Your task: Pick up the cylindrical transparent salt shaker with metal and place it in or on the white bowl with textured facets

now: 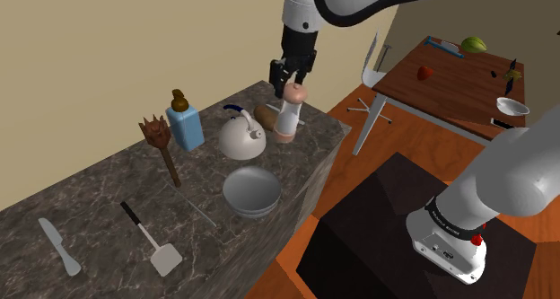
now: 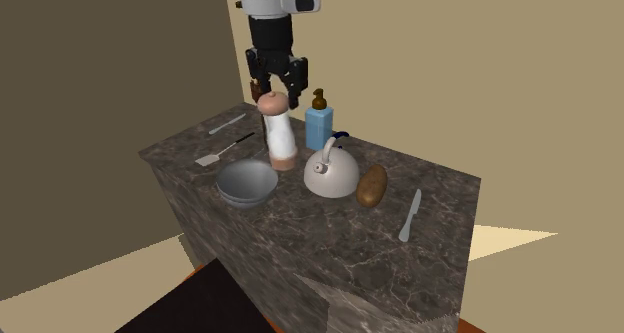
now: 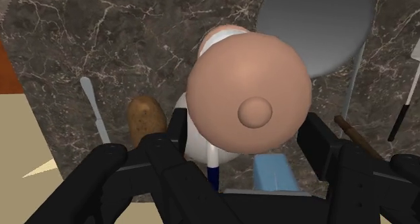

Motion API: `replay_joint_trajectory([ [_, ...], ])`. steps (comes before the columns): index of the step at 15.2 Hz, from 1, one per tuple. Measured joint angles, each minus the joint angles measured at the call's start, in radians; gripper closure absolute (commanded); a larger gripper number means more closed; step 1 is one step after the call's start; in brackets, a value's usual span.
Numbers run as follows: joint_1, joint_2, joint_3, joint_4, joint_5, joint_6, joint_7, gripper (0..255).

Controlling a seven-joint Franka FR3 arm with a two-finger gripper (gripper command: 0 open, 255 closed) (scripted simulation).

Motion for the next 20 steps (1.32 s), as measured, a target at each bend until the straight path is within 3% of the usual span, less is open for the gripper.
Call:
replay_joint_trajectory([
  [11,0.124,0.191,0.154,0.286,-0.096,-0.115,0.305,255],
  [20,0.137,0.220,0.163,0.214,-0.116,-0.020,0.340,255],
])
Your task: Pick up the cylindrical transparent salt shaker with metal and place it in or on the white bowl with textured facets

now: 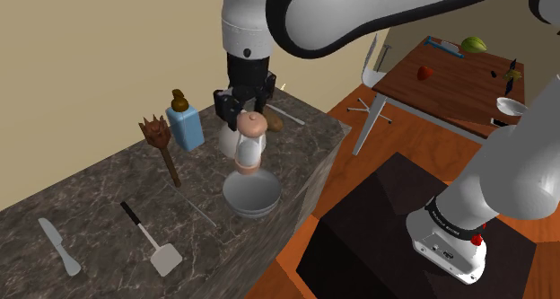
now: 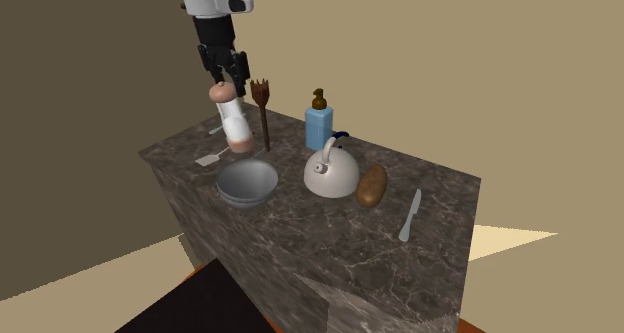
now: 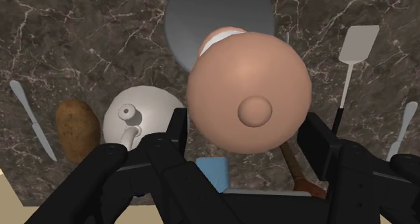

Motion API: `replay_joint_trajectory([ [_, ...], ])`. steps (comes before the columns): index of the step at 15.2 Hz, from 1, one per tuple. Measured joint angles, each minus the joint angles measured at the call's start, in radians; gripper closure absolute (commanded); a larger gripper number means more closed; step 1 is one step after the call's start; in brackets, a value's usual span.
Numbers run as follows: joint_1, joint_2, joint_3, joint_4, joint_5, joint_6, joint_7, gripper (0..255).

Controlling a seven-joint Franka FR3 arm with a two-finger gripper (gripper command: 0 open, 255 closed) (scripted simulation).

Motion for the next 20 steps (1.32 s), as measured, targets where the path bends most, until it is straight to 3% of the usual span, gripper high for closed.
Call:
replay_joint_trajectory([
  [20,0.008,0.076,-0.008,-0.170,-0.055,0.235,0.042,255],
])
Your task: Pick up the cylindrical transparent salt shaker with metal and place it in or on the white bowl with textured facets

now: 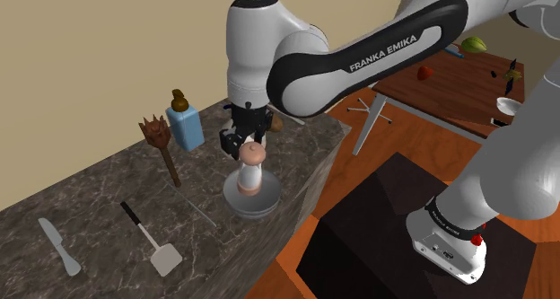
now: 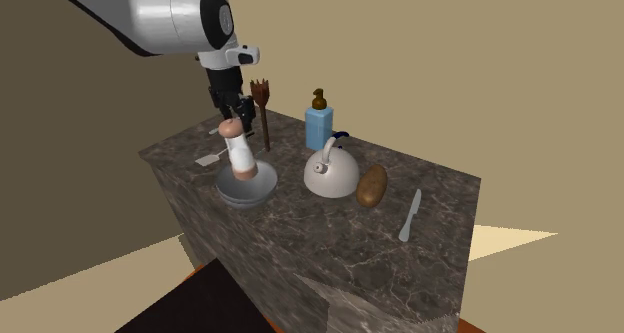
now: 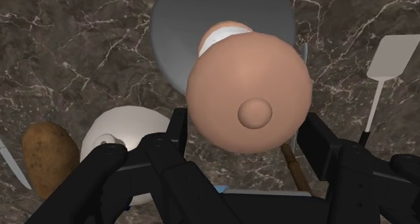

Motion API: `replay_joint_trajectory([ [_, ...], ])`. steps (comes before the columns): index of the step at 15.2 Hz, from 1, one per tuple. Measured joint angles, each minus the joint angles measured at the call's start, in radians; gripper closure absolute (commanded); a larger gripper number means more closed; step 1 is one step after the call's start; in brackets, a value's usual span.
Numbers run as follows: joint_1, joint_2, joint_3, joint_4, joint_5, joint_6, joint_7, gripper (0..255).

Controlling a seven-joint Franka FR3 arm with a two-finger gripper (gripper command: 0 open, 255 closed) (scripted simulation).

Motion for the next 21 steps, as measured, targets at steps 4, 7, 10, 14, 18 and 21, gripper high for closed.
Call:
replay_joint_trajectory([
  [4,0.001,0.003,0.000,0.000,-0.002,0.002,0.002,255],
  [7,0.001,0.003,0.000,0.000,-0.002,0.002,0.002,0],
  [10,0.001,0.003,0.000,0.000,-0.002,0.002,0.002,0],
  [14,-0.002,-0.027,0.005,0.034,0.019,-0.057,-0.011,0],
  [18,-0.007,-0.057,0.007,0.059,0.039,-0.107,-0.026,0],
  [21,-0.006,-0.057,0.007,0.062,0.040,-0.111,-0.026,0],
])
